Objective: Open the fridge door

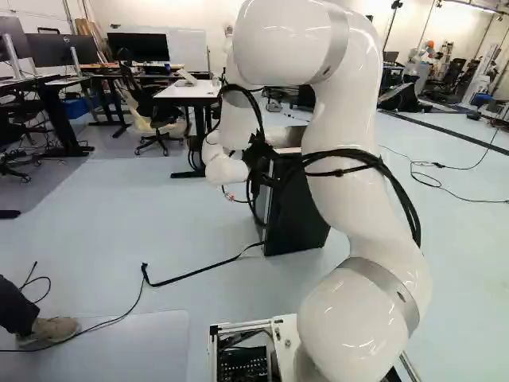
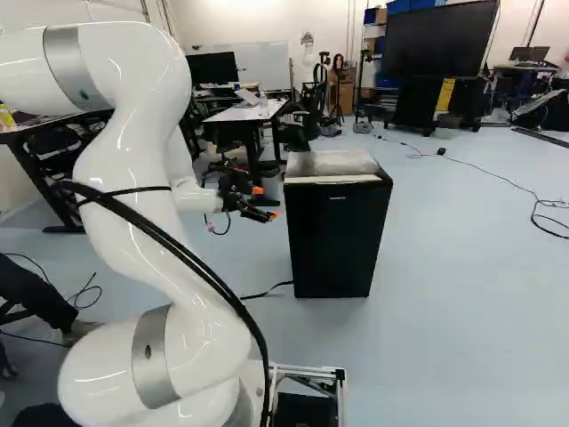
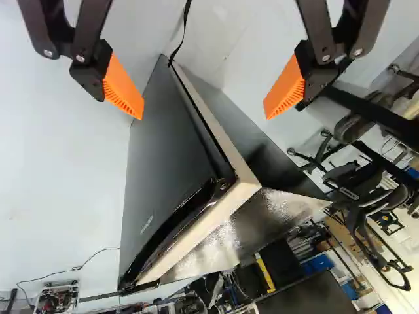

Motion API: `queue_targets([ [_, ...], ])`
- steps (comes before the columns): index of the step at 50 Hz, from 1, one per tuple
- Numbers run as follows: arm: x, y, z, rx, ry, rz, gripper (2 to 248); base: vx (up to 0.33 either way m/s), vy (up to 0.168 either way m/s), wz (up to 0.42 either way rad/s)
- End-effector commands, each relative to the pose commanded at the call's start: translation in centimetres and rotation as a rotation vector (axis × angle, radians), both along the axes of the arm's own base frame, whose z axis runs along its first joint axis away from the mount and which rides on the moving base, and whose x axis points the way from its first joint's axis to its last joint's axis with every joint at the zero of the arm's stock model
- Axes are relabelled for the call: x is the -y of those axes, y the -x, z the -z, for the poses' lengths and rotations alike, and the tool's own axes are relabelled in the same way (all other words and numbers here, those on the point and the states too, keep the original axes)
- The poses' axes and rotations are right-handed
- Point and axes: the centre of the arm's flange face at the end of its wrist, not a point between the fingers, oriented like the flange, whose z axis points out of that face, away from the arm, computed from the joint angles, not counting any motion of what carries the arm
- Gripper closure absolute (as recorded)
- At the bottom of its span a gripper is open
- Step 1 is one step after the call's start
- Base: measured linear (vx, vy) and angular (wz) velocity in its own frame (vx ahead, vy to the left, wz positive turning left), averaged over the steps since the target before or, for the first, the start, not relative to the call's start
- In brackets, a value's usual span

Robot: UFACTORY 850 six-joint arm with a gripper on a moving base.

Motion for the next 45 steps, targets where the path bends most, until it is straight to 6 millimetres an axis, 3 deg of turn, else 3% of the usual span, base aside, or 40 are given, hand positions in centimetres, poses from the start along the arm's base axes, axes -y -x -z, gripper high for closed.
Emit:
queue_targets([
  [45, 0.9, -3.6, 0.1, 0.045, -0.007, 0.092, 3, 0.0, 0.0, 0.0],
])
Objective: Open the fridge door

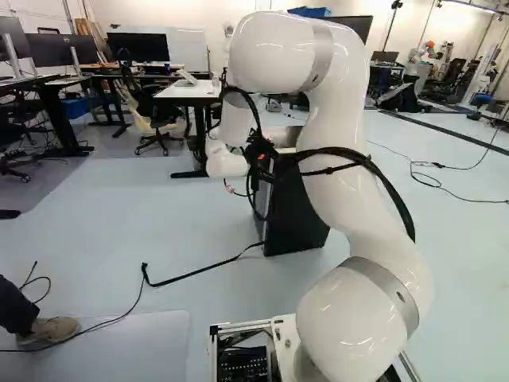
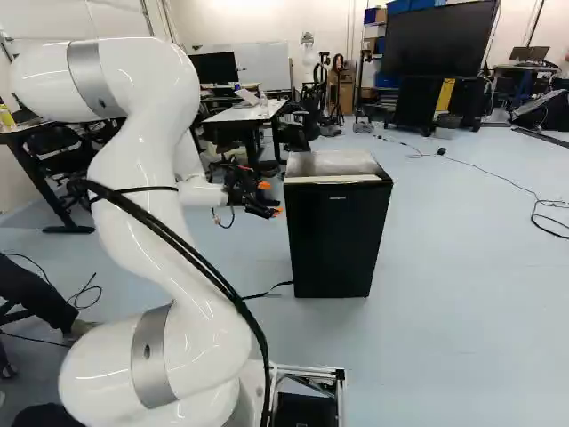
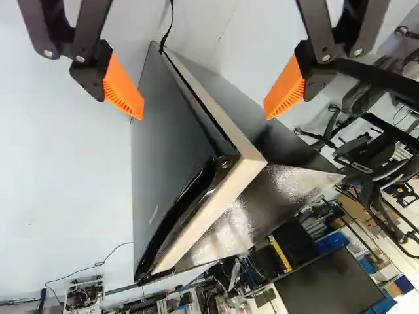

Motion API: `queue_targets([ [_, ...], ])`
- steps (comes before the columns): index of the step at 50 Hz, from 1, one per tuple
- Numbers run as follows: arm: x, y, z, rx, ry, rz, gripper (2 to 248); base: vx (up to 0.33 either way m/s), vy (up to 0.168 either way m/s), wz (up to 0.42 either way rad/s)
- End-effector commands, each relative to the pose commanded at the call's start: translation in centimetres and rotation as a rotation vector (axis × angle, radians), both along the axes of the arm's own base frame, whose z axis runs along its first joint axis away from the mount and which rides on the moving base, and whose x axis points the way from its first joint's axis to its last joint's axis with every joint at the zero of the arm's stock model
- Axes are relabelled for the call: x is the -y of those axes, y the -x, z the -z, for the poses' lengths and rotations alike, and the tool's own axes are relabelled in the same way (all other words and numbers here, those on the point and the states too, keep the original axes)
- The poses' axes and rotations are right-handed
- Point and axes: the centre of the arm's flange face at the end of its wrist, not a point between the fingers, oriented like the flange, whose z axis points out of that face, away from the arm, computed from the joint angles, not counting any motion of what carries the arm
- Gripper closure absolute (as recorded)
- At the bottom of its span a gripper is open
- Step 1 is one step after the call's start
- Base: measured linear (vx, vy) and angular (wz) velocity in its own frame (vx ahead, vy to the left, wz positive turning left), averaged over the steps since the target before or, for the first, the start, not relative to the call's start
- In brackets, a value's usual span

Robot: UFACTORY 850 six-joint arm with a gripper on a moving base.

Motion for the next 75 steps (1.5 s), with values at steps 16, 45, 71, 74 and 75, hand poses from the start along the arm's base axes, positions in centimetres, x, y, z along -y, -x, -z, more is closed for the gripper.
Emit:
queue_targets([
  [16, 1.2, -0.7, 0.0, 0.004, -0.001, 0.026, 3, 0.0, 0.0, 0.0],
  [45, 3.7, -1.6, 0.0, 0.008, -0.003, 0.076, 3, 0.0, 0.0, 0.0],
  [71, 6.6, 0.4, 0.0, -0.02, -0.004, 0.144, 3, 0.0, 0.0, 0.0],
  [74, 6.9, 1.0, 0.0, -0.026, -0.005, 0.158, 3, 0.0, 0.0, 0.0],
  [75, 7.0, 1.2, 0.0, -0.029, -0.006, 0.162, 3, 0.0, 0.0, 0.0],
])
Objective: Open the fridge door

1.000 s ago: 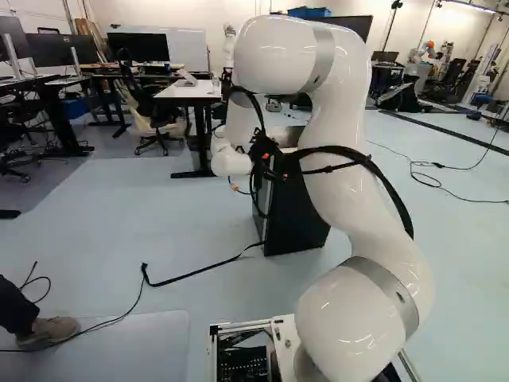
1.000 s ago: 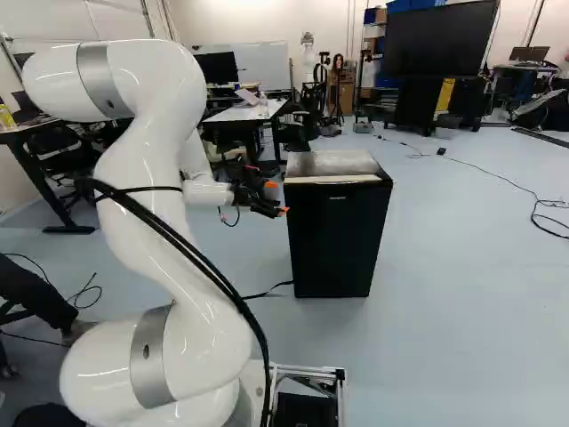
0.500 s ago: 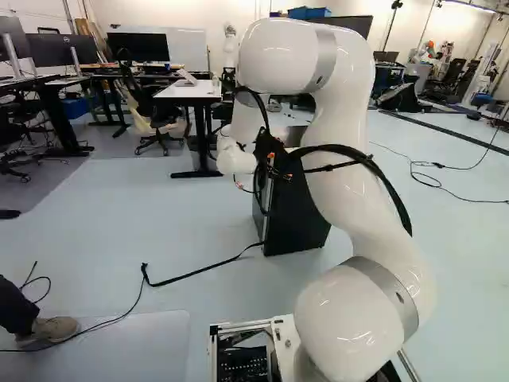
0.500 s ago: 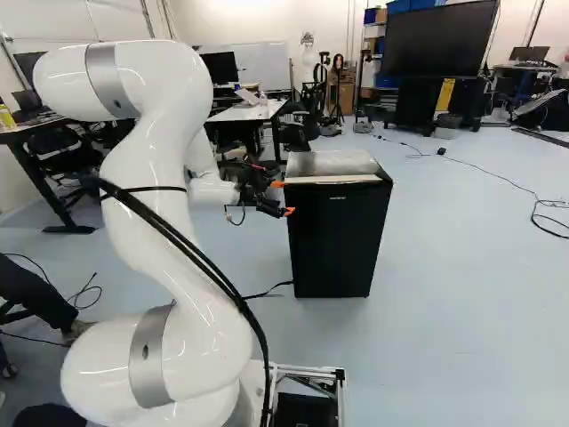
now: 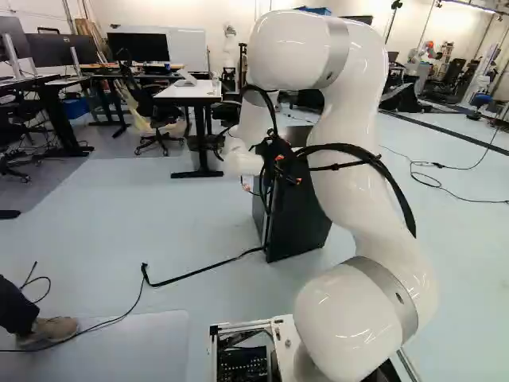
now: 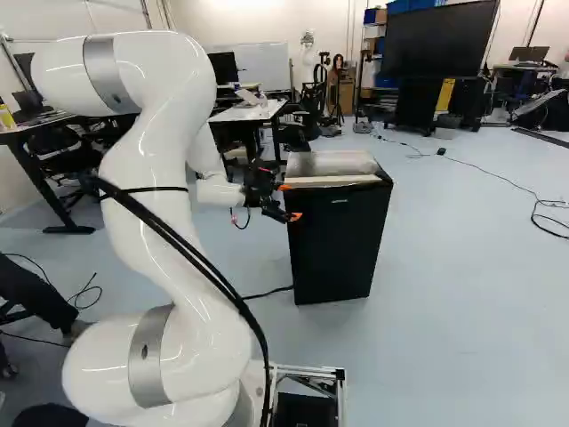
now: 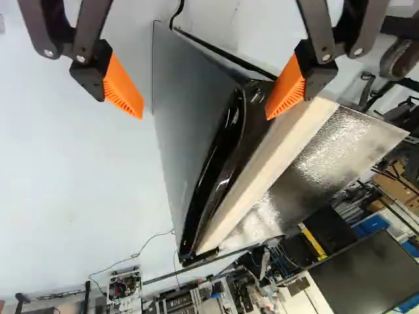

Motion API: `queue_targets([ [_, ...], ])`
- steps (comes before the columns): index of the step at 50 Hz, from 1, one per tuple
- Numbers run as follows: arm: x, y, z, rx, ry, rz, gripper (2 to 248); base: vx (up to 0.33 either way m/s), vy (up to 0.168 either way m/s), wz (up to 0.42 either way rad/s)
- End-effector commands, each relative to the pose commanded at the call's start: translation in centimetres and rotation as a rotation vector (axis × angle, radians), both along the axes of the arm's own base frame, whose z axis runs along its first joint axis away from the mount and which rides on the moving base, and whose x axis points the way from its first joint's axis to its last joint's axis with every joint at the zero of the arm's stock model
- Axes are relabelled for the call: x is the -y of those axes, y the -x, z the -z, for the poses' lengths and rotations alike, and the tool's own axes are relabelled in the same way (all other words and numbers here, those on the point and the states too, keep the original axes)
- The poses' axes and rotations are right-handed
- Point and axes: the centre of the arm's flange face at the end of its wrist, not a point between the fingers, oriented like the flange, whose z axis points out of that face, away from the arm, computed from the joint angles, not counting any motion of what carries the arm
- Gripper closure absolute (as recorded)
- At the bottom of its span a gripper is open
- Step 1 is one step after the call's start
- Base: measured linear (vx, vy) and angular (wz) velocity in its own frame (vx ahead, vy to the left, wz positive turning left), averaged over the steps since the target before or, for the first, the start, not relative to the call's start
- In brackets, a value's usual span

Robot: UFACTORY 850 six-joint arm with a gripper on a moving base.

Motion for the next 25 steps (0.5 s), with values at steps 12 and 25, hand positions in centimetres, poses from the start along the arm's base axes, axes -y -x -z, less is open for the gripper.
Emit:
queue_targets([
  [12, 1.2, 2.4, 0.1, -0.027, -0.006, 0.053, 3, 0.0, 0.0, 0.0],
  [25, 2.5, 5.0, 0.1, -0.056, -0.014, 0.115, 3, 0.0, 0.0, 0.0],
])
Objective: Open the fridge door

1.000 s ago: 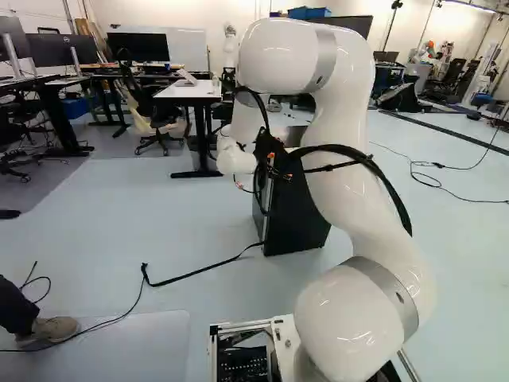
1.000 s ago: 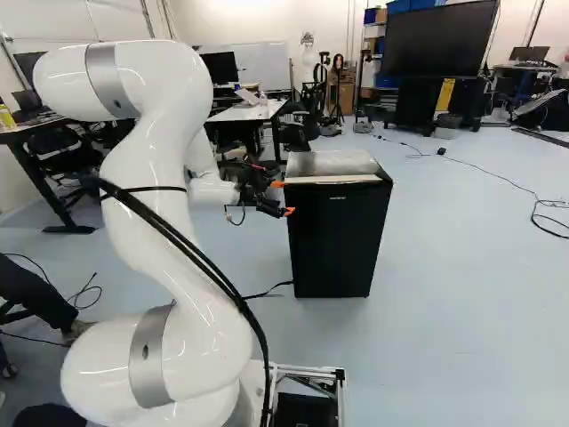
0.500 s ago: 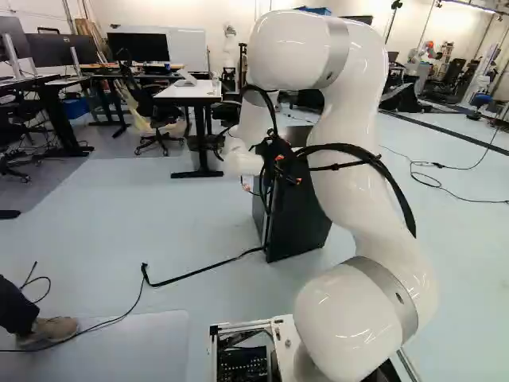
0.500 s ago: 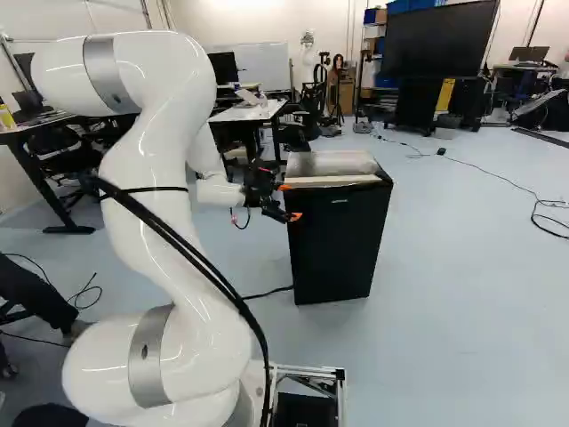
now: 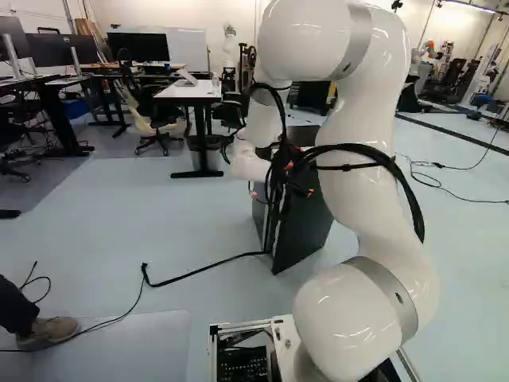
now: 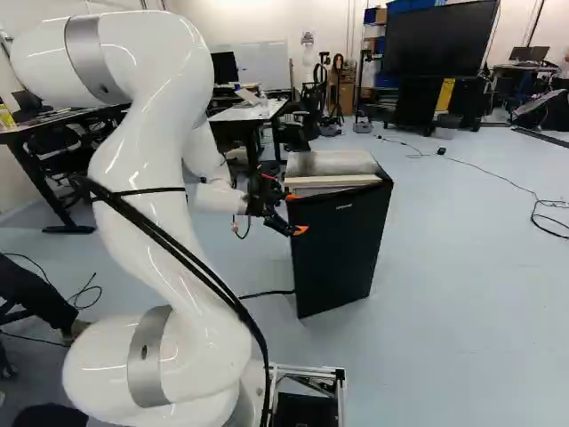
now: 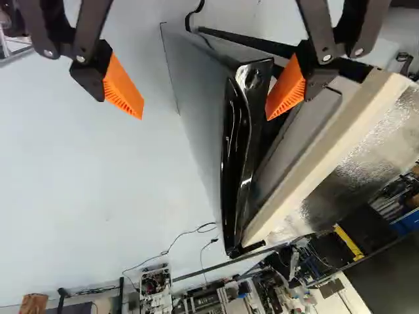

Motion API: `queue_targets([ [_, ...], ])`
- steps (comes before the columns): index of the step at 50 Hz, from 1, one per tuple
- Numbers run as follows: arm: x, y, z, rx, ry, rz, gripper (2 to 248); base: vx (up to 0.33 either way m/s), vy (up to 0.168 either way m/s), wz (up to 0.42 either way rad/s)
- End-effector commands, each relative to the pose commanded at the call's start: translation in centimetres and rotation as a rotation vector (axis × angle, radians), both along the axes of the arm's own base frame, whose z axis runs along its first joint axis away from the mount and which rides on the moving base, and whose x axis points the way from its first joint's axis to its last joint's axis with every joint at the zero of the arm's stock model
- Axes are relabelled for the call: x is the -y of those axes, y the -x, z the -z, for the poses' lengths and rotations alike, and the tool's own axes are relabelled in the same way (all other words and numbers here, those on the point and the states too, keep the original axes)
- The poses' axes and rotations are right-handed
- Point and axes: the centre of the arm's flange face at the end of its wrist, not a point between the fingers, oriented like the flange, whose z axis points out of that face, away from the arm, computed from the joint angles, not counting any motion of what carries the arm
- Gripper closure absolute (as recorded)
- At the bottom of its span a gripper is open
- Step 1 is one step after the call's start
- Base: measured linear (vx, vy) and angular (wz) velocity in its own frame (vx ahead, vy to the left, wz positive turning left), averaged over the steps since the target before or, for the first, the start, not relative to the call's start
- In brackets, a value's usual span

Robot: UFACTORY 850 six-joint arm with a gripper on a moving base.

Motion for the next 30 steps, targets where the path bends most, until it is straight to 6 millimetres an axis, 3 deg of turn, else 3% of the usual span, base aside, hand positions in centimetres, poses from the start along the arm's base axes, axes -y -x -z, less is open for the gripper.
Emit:
queue_targets([
  [30, 3.0, 6.6, 0.5, -0.069, -0.033, 0.235, 3, 0.0, 0.0, 0.0],
])
